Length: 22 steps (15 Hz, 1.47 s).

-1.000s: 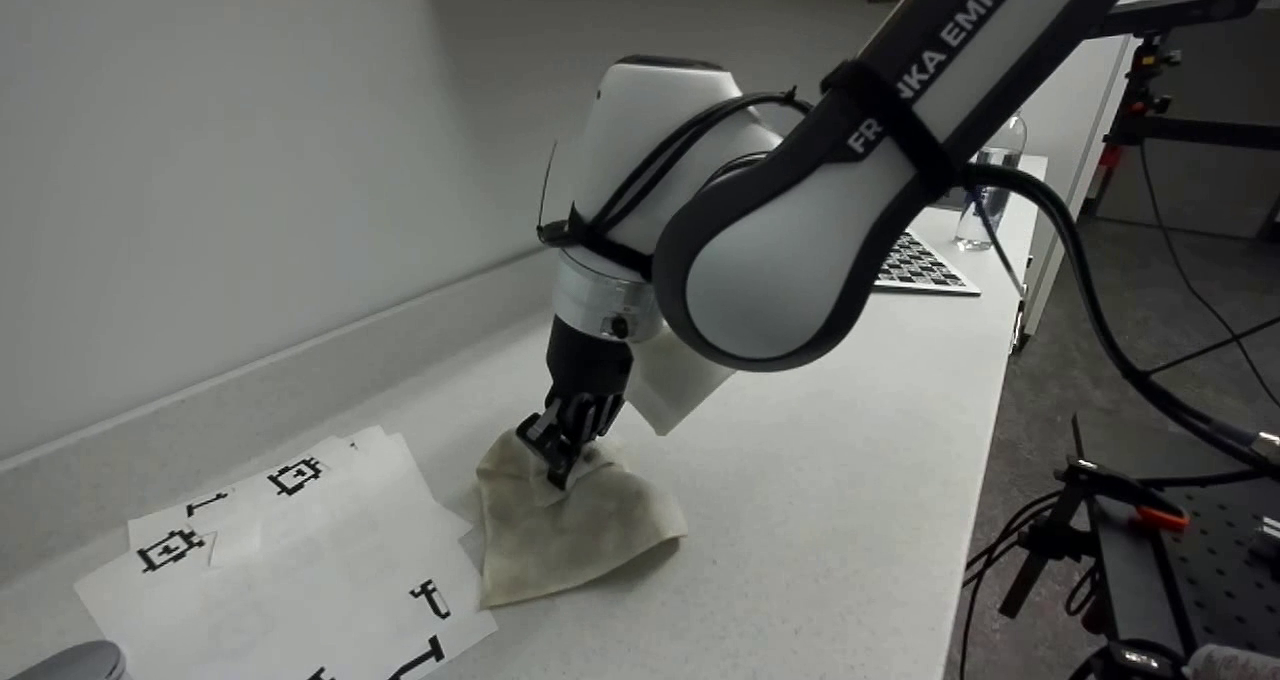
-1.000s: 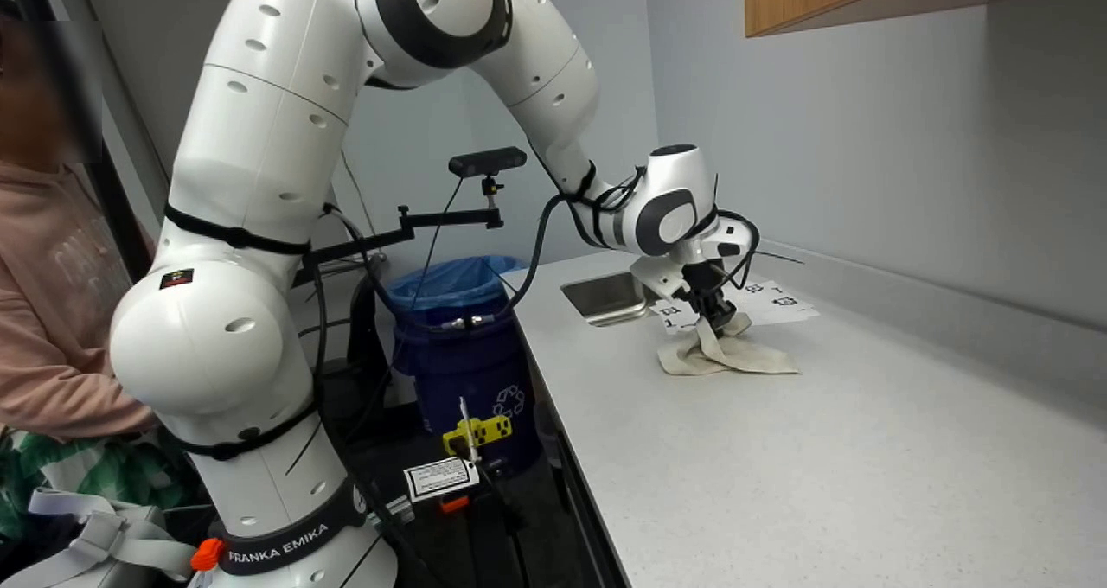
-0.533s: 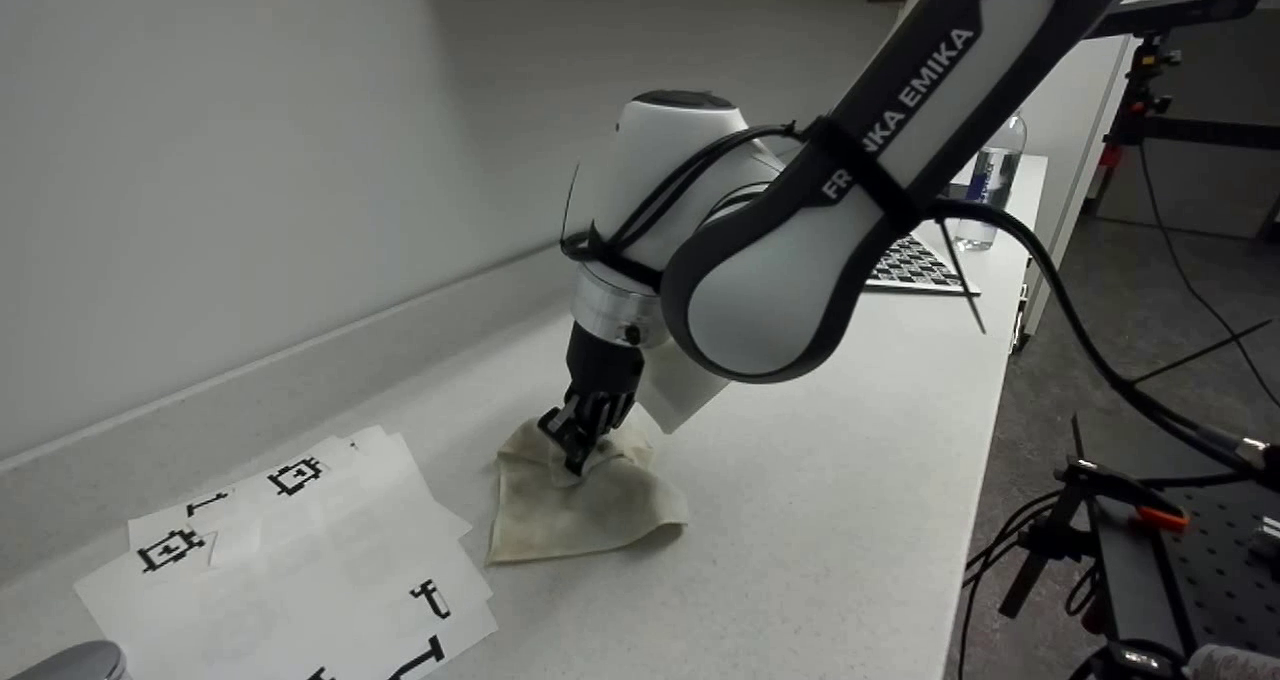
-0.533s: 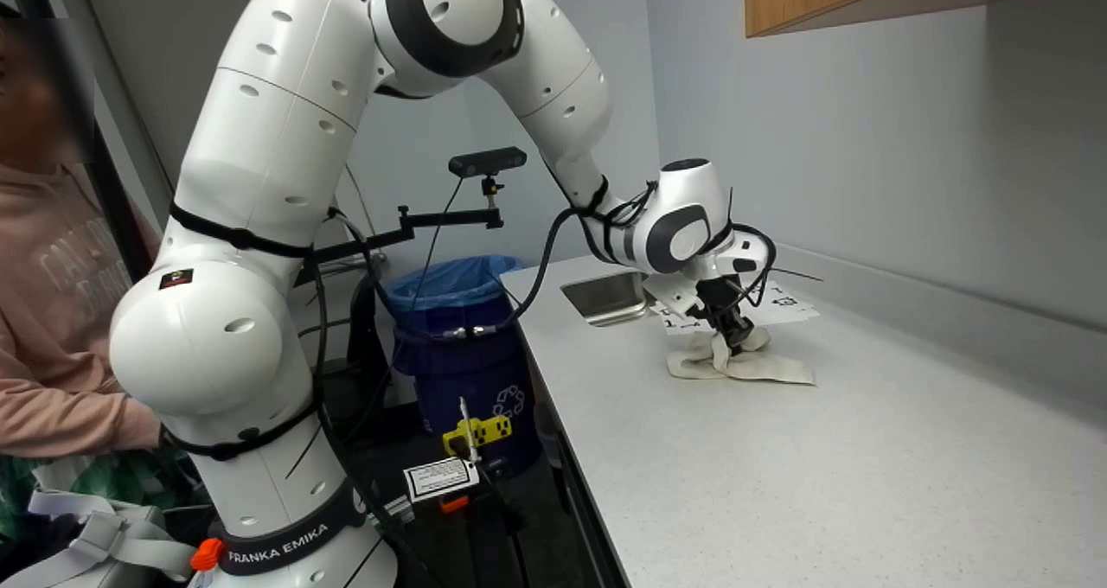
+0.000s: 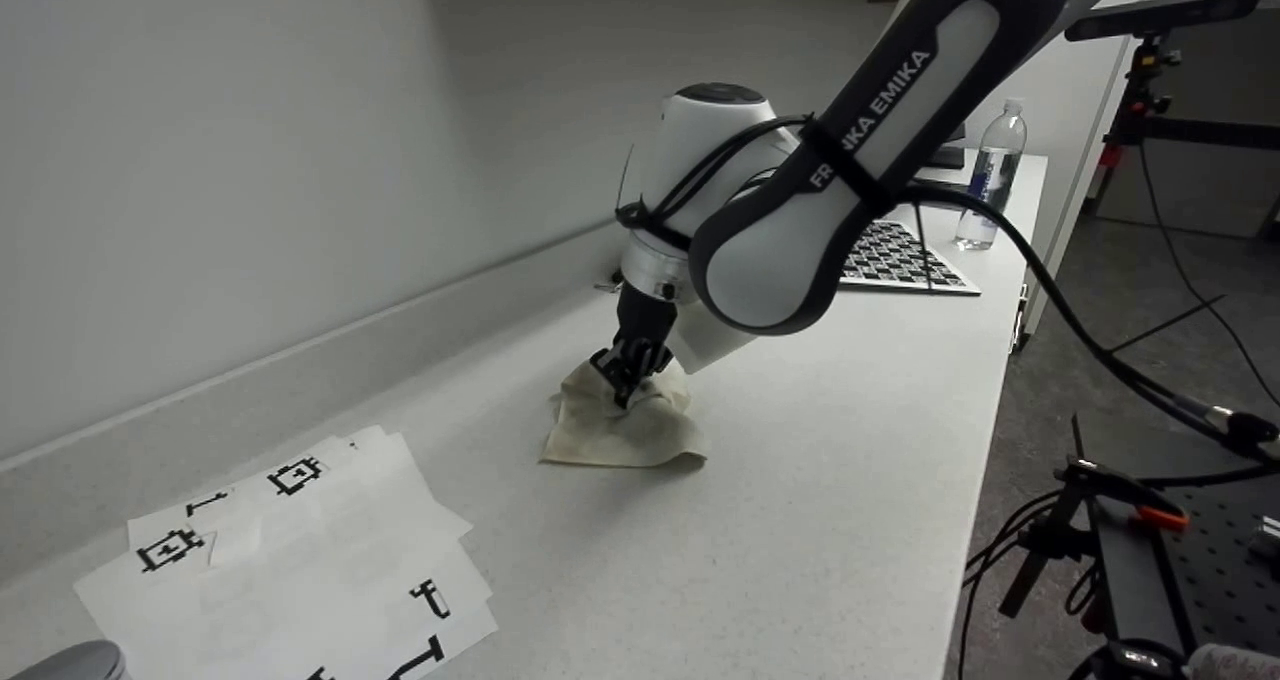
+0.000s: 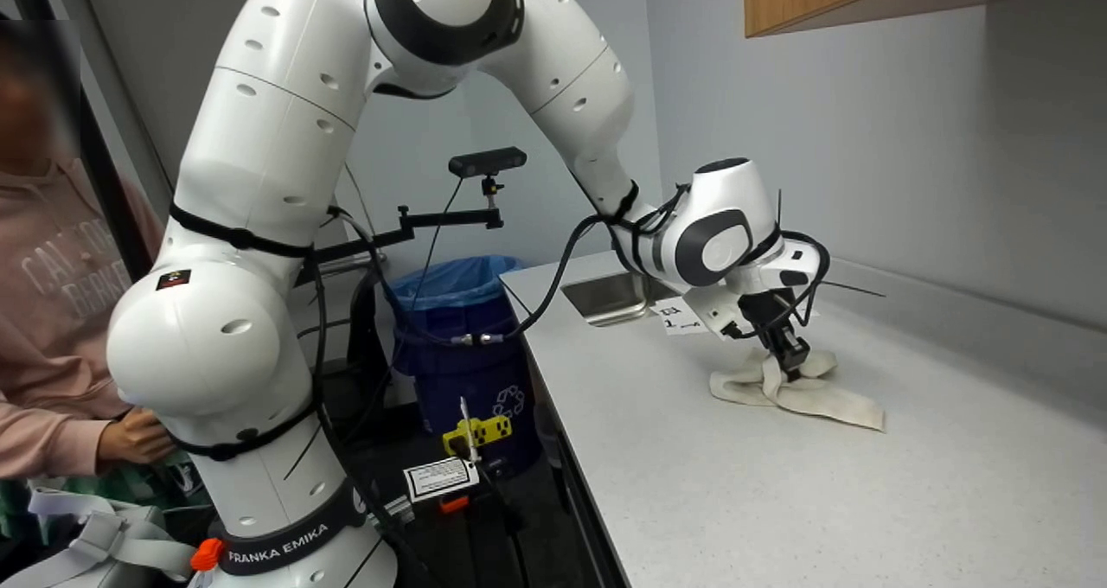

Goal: Use the towel to wipe the countertop

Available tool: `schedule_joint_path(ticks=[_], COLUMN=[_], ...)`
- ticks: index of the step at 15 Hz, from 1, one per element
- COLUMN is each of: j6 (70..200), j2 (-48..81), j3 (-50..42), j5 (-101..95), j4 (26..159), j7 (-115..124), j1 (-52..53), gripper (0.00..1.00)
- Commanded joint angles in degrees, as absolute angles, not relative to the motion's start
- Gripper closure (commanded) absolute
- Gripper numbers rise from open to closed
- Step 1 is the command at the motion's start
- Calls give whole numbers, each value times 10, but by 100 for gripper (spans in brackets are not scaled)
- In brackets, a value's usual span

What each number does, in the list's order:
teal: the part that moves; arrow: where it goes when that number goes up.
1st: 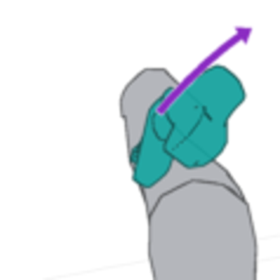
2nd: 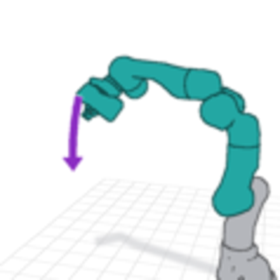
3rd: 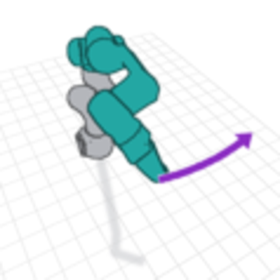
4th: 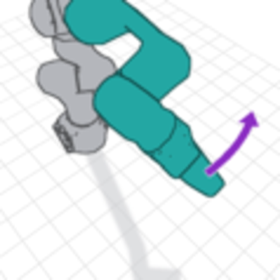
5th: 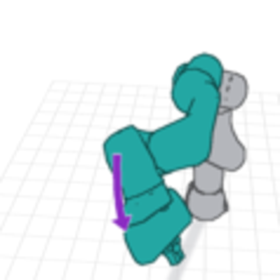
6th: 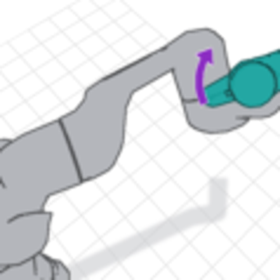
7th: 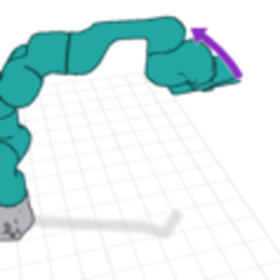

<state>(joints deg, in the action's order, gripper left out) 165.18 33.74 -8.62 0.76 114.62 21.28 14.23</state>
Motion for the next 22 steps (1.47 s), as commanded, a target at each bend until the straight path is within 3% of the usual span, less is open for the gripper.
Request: schedule_joint_path(ticks=[1, 10, 18, 22], j6=[1693, 1702, 1675, 1664], j2=[321, 302, 314, 317], j3=[-120, -114, 26, 48], j5=[12, 33, 46, 39], j4=[1187, 1208, 1144, 1143], j7=[244, 264, 224, 212], j1=[142, 152, 161, 165], gripper=[98, 98, 98, 98])
